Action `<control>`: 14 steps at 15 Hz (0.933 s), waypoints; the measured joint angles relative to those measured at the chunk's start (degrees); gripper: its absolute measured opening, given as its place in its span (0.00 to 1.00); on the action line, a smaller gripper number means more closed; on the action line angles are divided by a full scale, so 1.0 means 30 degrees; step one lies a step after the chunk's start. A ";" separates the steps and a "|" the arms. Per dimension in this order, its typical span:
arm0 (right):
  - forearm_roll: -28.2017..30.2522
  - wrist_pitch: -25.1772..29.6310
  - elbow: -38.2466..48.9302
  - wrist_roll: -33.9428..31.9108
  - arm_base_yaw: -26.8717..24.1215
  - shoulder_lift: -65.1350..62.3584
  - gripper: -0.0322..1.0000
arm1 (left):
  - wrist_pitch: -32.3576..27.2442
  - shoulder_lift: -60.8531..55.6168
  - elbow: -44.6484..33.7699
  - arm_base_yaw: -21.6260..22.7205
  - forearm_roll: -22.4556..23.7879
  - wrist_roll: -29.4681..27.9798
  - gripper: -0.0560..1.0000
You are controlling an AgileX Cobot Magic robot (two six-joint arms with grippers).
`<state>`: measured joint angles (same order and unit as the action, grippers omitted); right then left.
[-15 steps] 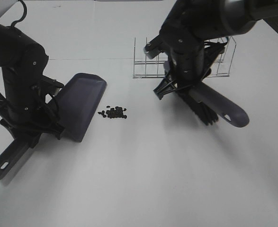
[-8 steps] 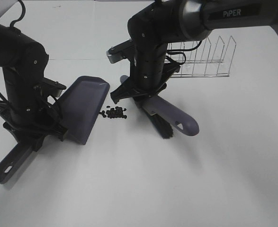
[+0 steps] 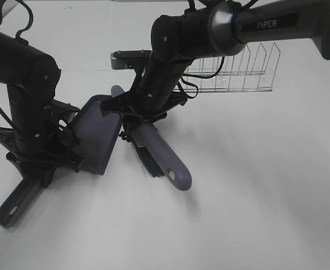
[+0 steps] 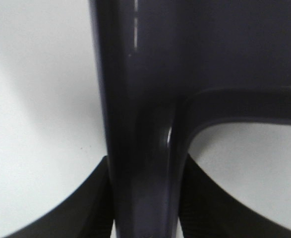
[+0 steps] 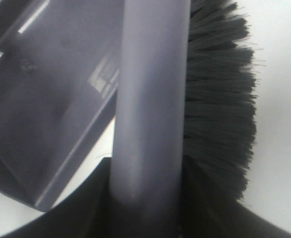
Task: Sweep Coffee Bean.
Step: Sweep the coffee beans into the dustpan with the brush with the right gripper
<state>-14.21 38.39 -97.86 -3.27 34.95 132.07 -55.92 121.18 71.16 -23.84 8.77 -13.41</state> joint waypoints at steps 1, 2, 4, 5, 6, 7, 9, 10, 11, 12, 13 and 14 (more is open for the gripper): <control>-0.1089 -0.0286 0.0000 0.0707 0.0000 0.0000 0.39 | -0.0057 0.0000 0.0000 0.0000 -0.0153 0.0000 0.36; -0.2273 -0.0535 0.0000 0.1490 -0.0019 0.0000 0.39 | -0.0115 0.0000 0.0000 0.0000 -0.0306 0.0000 0.36; -0.4545 -0.0611 0.0000 0.2960 -0.0115 0.0000 0.39 | -0.0172 0.0000 0.0000 0.0000 -0.0363 0.0019 0.36; -0.5691 -0.0573 0.0000 0.3610 -0.0344 0.0038 0.39 | -0.0172 0.0000 0.0000 0.0000 -0.0382 0.0019 0.36; -0.7200 -0.0439 0.0000 0.4316 -0.0668 0.0038 0.39 | -0.0172 0.0000 0.0000 0.0000 -0.0401 0.0019 0.36; -0.8709 -0.0229 0.0000 0.5195 -0.1089 0.0057 0.39 | -0.0172 0.0000 0.0000 0.0000 -0.0477 0.0038 0.36; -1.2109 0.0630 0.0019 0.7372 -0.2139 0.0248 0.39 | -0.0210 0.0000 0.0000 0.0000 -0.0707 0.0115 0.36; -1.2930 0.0917 0.0038 0.7907 -0.2349 0.0267 0.39 | -0.0229 0.0000 0.0000 0.0000 -0.0764 0.0153 0.36; -1.4324 0.1642 0.0038 0.8824 -0.2827 0.0306 0.39 | -0.0229 0.0000 0.0000 0.0000 -0.0821 0.0153 0.36; -1.4878 0.2254 0.0038 0.9740 -0.3419 0.0172 0.39 | -0.0229 0.0000 0.0000 0.0000 -0.0859 0.0172 0.36; -1.4190 0.2196 0.0057 0.9817 -0.3514 -0.0210 0.39 | -0.0229 0.0000 0.0000 0.0038 -0.0898 0.0172 0.36; -1.2815 0.2063 0.0057 0.9702 -0.3514 -0.0859 0.39 | -0.0210 -0.0038 0.0000 0.0153 -0.1089 0.0229 0.36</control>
<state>-52.65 44.58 -97.69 25.84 24.41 129.49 -56.55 121.07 71.16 -23.38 5.50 -12.72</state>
